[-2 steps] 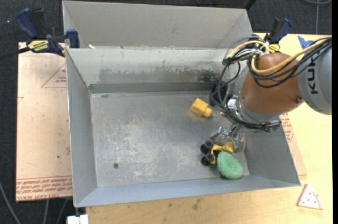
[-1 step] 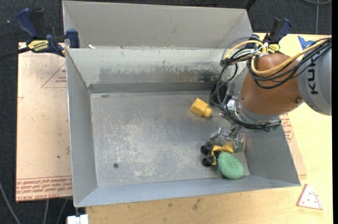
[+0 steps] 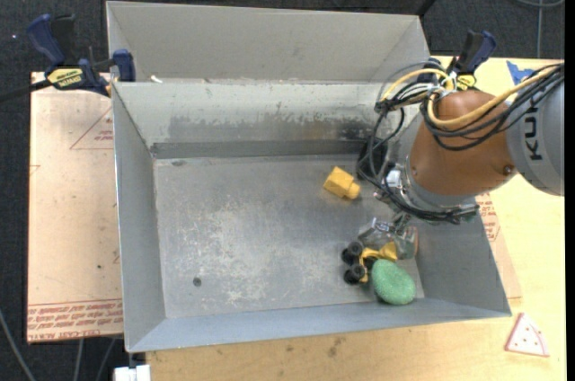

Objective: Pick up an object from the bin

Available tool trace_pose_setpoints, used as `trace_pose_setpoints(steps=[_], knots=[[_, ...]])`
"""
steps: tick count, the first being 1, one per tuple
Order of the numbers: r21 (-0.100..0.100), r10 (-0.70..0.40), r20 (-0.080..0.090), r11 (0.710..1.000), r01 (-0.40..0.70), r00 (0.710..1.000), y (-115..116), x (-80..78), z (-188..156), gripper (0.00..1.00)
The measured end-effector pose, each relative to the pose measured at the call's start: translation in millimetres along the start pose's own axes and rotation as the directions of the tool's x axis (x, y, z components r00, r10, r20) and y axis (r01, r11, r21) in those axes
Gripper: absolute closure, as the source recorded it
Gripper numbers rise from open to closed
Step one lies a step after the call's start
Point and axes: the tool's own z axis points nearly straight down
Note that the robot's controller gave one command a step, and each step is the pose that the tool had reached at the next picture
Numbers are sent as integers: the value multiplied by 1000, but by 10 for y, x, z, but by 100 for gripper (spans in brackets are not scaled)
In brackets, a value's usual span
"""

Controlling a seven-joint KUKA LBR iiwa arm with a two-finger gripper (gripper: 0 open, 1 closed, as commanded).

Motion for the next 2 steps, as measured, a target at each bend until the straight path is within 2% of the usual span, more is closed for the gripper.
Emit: trace_pose_setpoints(steps=[1,2], knots=[[-11,9,-4,1000,-9,1000,31,10,-187,100],[-8,7,-3,1000,-7,1000,20,5,-418,100]])
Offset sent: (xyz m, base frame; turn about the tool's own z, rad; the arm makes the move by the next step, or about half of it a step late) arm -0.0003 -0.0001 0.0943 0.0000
